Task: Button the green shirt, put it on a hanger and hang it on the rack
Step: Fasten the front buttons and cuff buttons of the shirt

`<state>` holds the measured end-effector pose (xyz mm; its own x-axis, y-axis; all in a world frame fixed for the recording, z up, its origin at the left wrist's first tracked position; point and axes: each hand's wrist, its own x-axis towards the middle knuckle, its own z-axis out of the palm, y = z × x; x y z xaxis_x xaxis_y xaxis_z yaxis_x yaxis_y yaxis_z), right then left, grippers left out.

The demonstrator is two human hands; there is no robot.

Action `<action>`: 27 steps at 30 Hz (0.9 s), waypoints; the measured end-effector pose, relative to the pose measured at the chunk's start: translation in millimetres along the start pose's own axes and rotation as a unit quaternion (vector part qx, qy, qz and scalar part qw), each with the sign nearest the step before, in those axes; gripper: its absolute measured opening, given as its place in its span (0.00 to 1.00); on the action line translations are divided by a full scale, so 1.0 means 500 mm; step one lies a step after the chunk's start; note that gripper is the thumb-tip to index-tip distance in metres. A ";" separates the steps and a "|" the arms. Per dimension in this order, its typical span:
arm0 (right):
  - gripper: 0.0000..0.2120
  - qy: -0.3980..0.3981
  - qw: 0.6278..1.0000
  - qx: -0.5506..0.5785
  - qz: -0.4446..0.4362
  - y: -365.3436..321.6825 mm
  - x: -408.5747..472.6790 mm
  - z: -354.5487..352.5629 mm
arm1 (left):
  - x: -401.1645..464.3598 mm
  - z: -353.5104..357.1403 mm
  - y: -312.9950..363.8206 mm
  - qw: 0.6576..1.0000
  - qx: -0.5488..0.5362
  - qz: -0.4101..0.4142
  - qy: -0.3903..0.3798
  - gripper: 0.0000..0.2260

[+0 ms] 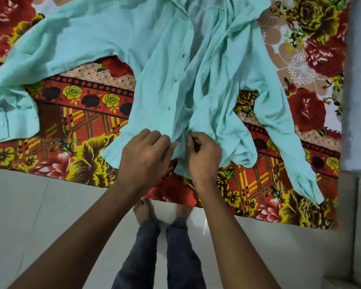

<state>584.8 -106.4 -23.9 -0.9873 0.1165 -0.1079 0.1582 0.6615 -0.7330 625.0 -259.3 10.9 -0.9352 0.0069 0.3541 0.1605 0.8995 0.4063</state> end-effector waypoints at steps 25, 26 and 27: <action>0.02 0.133 0.985 0.062 -0.089 -0.060 -0.062 -0.021 | -0.018 -0.039 0.005 0.796 -0.425 -0.430 -0.026 0.05; 0.02 0.123 0.987 0.063 -0.086 -0.065 -0.064 -0.024 | -0.014 -0.037 0.013 0.807 -0.417 -0.418 -0.029 0.05; 0.02 0.111 0.988 0.064 -0.083 -0.070 -0.066 -0.028 | -0.009 -0.034 0.021 0.818 -0.406 -0.406 -0.030 0.05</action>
<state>611.9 -123.2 14.8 -0.9697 0.1840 0.1609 -0.0226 0.5878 -0.8087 636.3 -257.4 27.8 -0.8474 -0.4062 -0.3417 -0.3867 0.0314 0.9217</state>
